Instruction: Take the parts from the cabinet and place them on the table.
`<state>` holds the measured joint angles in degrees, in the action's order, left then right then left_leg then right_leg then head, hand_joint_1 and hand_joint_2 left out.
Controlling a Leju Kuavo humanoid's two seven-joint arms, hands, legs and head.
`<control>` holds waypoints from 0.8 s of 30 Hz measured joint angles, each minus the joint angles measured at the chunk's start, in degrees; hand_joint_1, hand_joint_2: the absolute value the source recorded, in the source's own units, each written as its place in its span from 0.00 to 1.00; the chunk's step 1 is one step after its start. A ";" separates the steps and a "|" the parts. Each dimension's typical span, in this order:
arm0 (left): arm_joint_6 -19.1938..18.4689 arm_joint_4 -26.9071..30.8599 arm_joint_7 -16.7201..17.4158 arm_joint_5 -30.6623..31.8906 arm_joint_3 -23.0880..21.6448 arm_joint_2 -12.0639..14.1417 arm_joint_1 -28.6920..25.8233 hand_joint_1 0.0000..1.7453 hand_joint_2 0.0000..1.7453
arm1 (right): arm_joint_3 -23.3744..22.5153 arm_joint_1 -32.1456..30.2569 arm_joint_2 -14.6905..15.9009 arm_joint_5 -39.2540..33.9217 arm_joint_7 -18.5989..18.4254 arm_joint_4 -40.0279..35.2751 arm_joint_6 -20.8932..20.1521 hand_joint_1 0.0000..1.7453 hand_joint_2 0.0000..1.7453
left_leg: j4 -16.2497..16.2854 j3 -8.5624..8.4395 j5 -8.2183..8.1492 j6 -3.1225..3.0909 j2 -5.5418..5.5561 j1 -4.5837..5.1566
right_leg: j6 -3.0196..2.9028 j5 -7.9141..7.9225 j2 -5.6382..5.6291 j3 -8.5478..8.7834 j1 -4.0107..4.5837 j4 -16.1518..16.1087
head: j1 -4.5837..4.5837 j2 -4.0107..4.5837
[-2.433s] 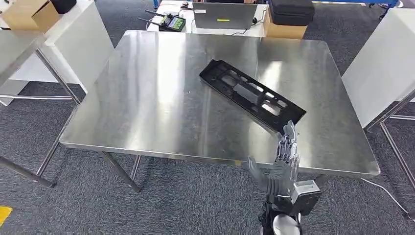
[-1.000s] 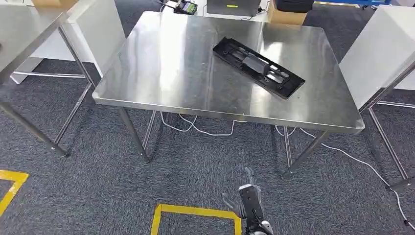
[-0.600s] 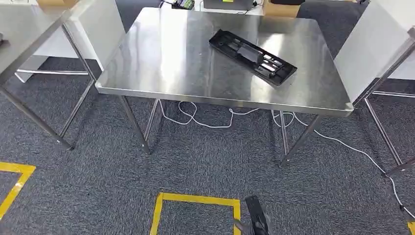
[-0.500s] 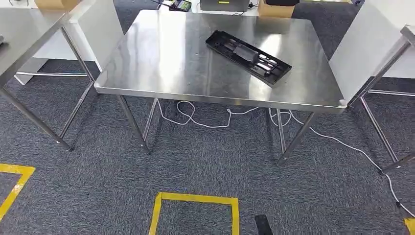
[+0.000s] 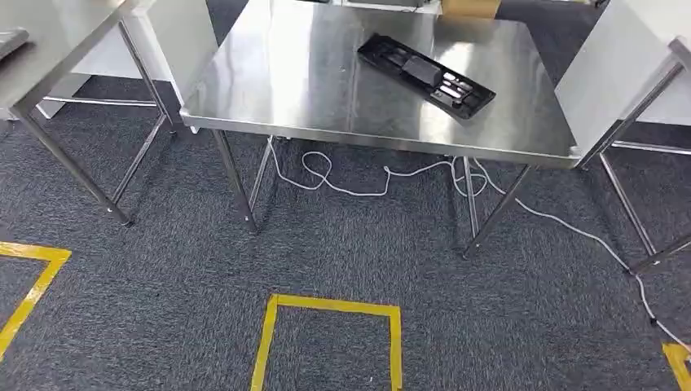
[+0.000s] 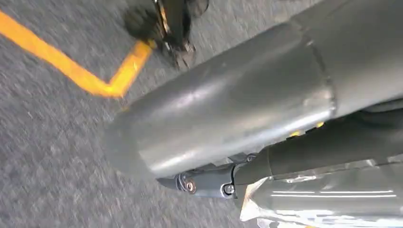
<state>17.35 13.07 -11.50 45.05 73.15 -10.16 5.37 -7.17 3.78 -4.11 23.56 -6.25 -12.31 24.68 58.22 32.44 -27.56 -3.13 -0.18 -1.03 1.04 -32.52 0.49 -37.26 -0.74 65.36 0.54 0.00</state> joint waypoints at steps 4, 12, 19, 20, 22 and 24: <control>-0.53 -0.07 -0.02 1.33 -1.62 0.00 -0.01 0.00 0.00 | -0.02 -0.07 0.46 -0.68 0.20 0.44 0.26 0.00 0.00 | 0.11 4.06 3.25 0.08 -0.41 0.32 | 1.05 -1.70 -0.12 0.96 0.04 9.04 | 0.18 0.02; -1.14 -0.35 0.00 3.06 -3.58 0.35 0.05 0.00 0.00 | -0.33 -0.32 0.74 -1.95 -2.19 0.83 0.98 0.00 0.00 | -0.74 6.71 9.47 2.67 -0.76 0.39 | -0.85 -0.79 -0.28 15.21 1.12 -11.49 | -0.13 0.02; -1.14 -0.37 0.39 3.39 -4.33 0.81 -0.30 0.00 0.00 | -1.09 -0.65 0.35 -2.14 -1.68 1.03 1.05 0.00 0.00 | 17.95 8.41 -3.98 3.64 0.03 -0.12 | -2.79 4.33 0.44 9.15 1.15 -10.61 | -0.67 0.00; -1.14 -0.37 0.39 3.47 -4.37 0.85 -0.30 0.00 0.00 | -1.11 -0.65 0.37 -2.14 -1.68 1.03 1.05 0.00 0.00 | 16.40 6.42 -1.86 3.50 0.03 -0.12 | -2.62 4.78 0.45 8.33 1.17 -10.17 | -0.61 0.02; -1.14 -0.37 0.46 3.58 -4.52 0.98 -0.25 0.00 0.00 | -1.18 -0.62 0.35 -2.19 -1.62 1.03 1.05 0.00 0.00 | 7.41 -1.00 -0.18 2.90 0.12 -0.09 | -2.20 5.56 0.36 6.50 1.22 -9.02 | -0.65 0.02; -1.11 -0.37 0.50 3.69 -4.68 1.11 -0.03 0.00 0.00 | -1.22 -0.68 0.26 -2.14 -0.76 1.03 1.14 0.00 0.00 | -1.09 -6.20 -3.37 2.31 0.40 0.29 | -1.64 6.16 0.48 5.40 1.60 -8.28 | -0.48 0.02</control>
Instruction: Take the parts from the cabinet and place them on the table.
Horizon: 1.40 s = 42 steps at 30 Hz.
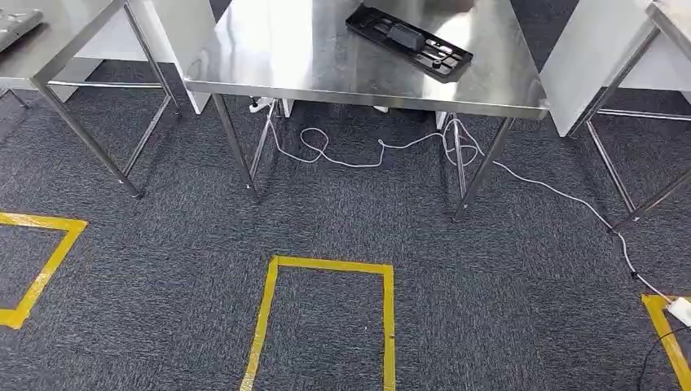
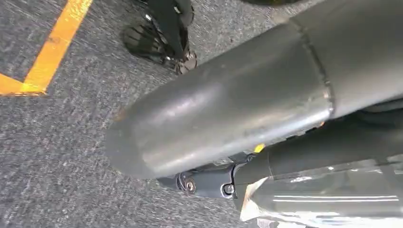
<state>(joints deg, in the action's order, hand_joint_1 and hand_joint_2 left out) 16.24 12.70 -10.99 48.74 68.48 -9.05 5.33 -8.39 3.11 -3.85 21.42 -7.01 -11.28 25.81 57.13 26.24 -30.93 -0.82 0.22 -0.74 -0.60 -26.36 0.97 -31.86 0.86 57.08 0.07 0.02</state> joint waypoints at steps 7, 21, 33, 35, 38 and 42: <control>0.09 -0.13 -0.04 0.04 -0.11 0.11 0.13 0.00 0.00 | -0.24 -0.04 -0.02 0.11 0.81 0.22 0.24 0.00 0.00 | -1.23 4.66 3.89 -2.54 -0.77 0.07 | 0.29 -7.19 -0.59 -4.29 -0.68 8.65 | 0.52 -0.02; -0.07 -0.48 -0.55 1.84 -1.16 0.76 -0.25 0.00 0.00 | -1.36 -0.41 0.00 -1.01 1.05 0.48 1.03 0.00 0.00 | 3.89 12.93 4.55 1.41 -0.84 -0.82 | 0.55 -4.10 -0.66 6.32 -2.32 -2.36 | 0.55 0.00; -0.70 -0.55 -0.96 3.10 -2.67 0.92 -0.17 0.00 0.00 | -2.58 -0.53 -0.61 -1.99 1.48 0.50 1.49 0.00 0.00 | 1.19 2.04 1.79 0.15 0.15 0.18 | 2.22 0.92 -0.16 -0.27 -1.26 -0.07 | 0.28 0.00; -0.66 -0.59 -1.18 3.10 -2.69 0.79 0.08 0.00 0.00 | -2.82 -0.66 -0.57 -2.12 1.72 0.61 1.55 0.00 0.00 | -1.18 2.02 2.39 -0.78 -0.53 -0.32 | 2.63 -0.33 -0.57 -1.34 -0.93 1.18 | 0.29 0.00; -0.57 -0.59 -1.31 3.13 -2.78 0.83 0.17 0.00 0.00 | -2.91 -0.62 -0.61 -2.12 1.92 0.66 1.57 0.00 0.00 | -1.17 4.46 4.36 -2.42 -0.61 -0.04 | 1.57 -8.31 -0.81 -5.77 -1.22 12.39 | 0.94 -0.02; 0.11 -0.59 -1.60 3.58 -2.86 0.81 0.05 0.00 0.00 | -3.02 -0.85 -0.57 -1.84 1.92 0.66 1.57 0.00 0.00 | -1.17 7.11 6.19 -1.99 -0.95 0.06 | 4.16 -5.75 -0.82 -2.96 -1.84 14.27 | 0.96 0.00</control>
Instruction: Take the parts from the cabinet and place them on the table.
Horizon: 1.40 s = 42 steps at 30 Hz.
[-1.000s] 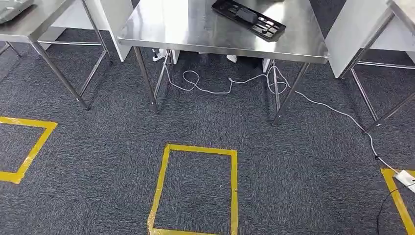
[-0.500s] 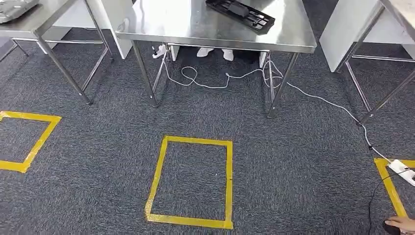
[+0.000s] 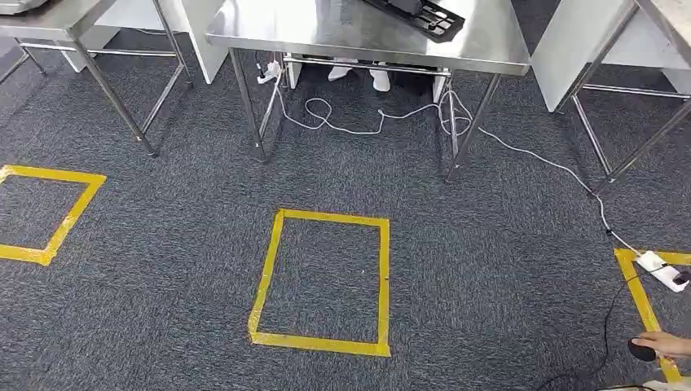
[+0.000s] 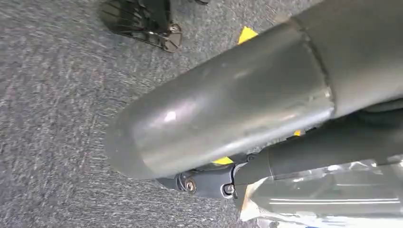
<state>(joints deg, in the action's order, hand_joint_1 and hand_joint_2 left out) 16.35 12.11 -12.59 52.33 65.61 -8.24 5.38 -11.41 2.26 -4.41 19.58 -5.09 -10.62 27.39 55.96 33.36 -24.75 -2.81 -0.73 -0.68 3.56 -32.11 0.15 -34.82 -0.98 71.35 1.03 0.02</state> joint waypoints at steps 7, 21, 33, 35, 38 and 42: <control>1.11 -0.07 0.90 0.46 -0.11 -0.07 0.02 0.00 0.00 | 0.02 0.23 0.09 0.61 0.20 0.00 -0.35 0.00 0.00 | 0.29 1.61 2.84 2.52 -0.11 0.05 | -2.18 1.21 -0.11 10.24 0.53 -17.68 | -0.07 0.00; 1.33 -0.22 1.18 0.04 -0.07 -0.09 -0.22 0.00 0.00 | 0.02 0.14 -0.07 0.94 0.17 0.02 -0.66 0.00 0.00 | 10.14 -0.03 -4.77 4.55 0.57 -1.66 | -3.81 3.81 0.44 7.47 -0.54 -16.92 | -0.44 0.00; 1.16 -0.35 1.11 -0.04 -0.07 -0.35 -0.19 0.00 0.00 | 0.00 0.13 -0.11 0.57 0.26 0.02 -0.70 0.00 0.00 | 0.95 -2.08 -2.09 0.76 0.59 -0.49 | -0.77 1.41 0.09 4.55 -0.10 -10.07 | -0.16 0.00; 1.16 -0.35 1.11 -0.04 -0.07 -0.35 -0.17 0.00 0.00 | 0.00 0.32 -0.11 0.57 0.26 0.02 -0.70 0.00 0.00 | 1.23 -1.95 -1.99 1.32 0.56 0.12 | -1.46 2.44 -0.11 6.98 0.44 -15.53 | -0.09 0.00; 1.16 -0.35 1.09 -0.02 -0.09 -0.31 -0.14 0.00 0.00 | 0.02 0.15 -0.20 0.77 0.28 0.02 -0.74 0.00 0.00 | 1.43 -1.78 -2.20 0.46 0.62 -0.13 | -1.95 2.64 -0.13 6.88 0.23 -15.53 | -0.24 -0.02; 1.18 -0.35 1.11 0.04 -0.11 -0.24 -0.14 0.00 0.00 | 0.02 0.28 -0.42 1.88 0.20 0.02 -0.98 0.00 0.00 | 0.10 -2.04 -1.18 0.20 0.97 -0.29 | -1.76 3.60 0.15 7.25 0.25 -16.75 | -0.19 0.00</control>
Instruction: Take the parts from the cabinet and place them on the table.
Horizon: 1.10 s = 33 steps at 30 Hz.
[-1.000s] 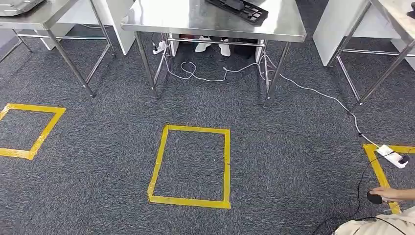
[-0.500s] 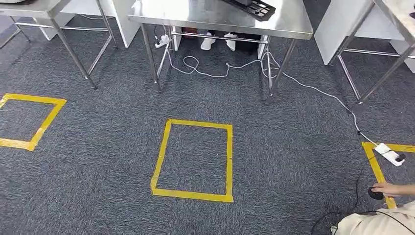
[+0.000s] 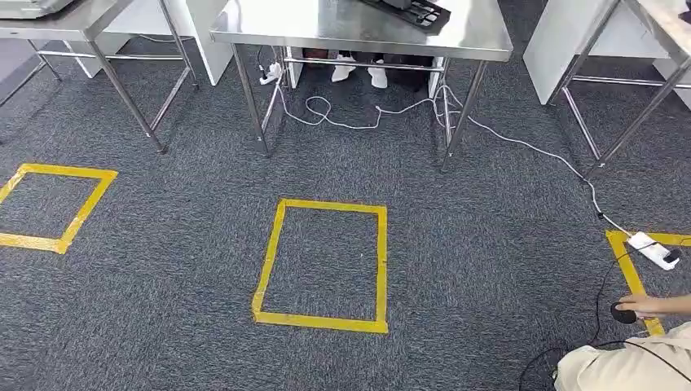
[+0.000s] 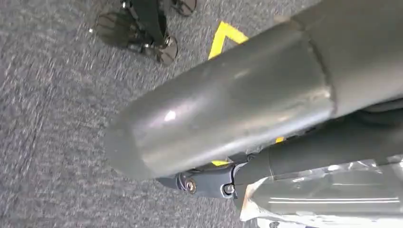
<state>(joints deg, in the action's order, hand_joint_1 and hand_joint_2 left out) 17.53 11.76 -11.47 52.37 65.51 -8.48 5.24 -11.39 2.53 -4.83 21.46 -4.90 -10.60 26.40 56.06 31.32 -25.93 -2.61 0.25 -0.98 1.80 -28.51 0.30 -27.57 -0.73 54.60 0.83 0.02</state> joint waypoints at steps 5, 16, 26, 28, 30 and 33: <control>-0.09 -0.04 0.00 0.61 -0.42 -0.20 0.25 0.00 0.00 | 0.09 0.03 0.24 0.62 -0.35 0.02 0.31 0.00 0.00 | -5.84 -1.79 3.73 0.37 0.36 -1.64 | -0.91 -6.96 -0.20 -6.10 -0.38 12.73 | 0.11 0.00; -0.15 -0.11 0.24 0.76 -0.83 0.11 -0.24 0.00 0.00 | 0.11 -0.39 0.09 0.77 -0.50 0.13 0.31 0.00 0.00 | 0.99 2.80 2.43 7.97 4.01 -4.87 | 1.13 -2.88 -0.36 -2.48 -3.37 5.65 | -0.51 0.00; -0.77 -0.09 -0.74 1.64 -0.96 0.11 -0.15 0.00 0.00 | -0.28 -0.18 0.13 -0.94 1.49 0.13 1.14 0.00 0.00 | 6.77 2.74 -2.29 -2.98 -2.89 2.70 | -0.70 -2.06 2.86 -2.98 0.77 5.47 | -1.38 -0.02; -0.81 0.02 -0.90 1.70 -1.07 0.43 0.32 0.00 0.00 | -0.39 -0.35 0.13 -0.91 1.79 0.13 1.44 0.00 0.00 | 4.93 2.11 -3.06 -3.75 -4.96 3.59 | -0.72 -2.12 3.87 -3.14 1.17 5.41 | -1.23 0.00; -0.81 0.02 -0.90 1.70 -1.11 0.57 0.32 0.00 0.00 | -0.50 -0.21 0.00 -0.85 1.79 0.13 1.40 0.00 0.00 | 4.43 2.21 -2.68 -4.08 -3.58 3.79 | -0.64 -2.06 5.32 -2.97 1.11 5.12 | -1.46 -0.02; -0.79 0.02 -0.81 1.66 -1.14 0.50 0.26 0.00 0.00 | -0.61 -0.17 0.28 -0.78 1.68 0.07 1.40 0.00 0.00 | 1.29 0.68 -0.65 -3.16 -1.69 2.63 | -0.63 -4.09 1.64 -4.26 1.33 8.47 | -1.34 -0.02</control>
<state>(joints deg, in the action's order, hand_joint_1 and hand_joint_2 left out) 16.74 11.78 -12.28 54.03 64.37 -7.98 5.50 -12.00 2.36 -4.55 20.68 -3.21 -10.54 27.80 57.35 32.00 -26.58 -5.77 -1.44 1.65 1.17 -32.60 1.93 -31.83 0.60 63.07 -0.50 0.00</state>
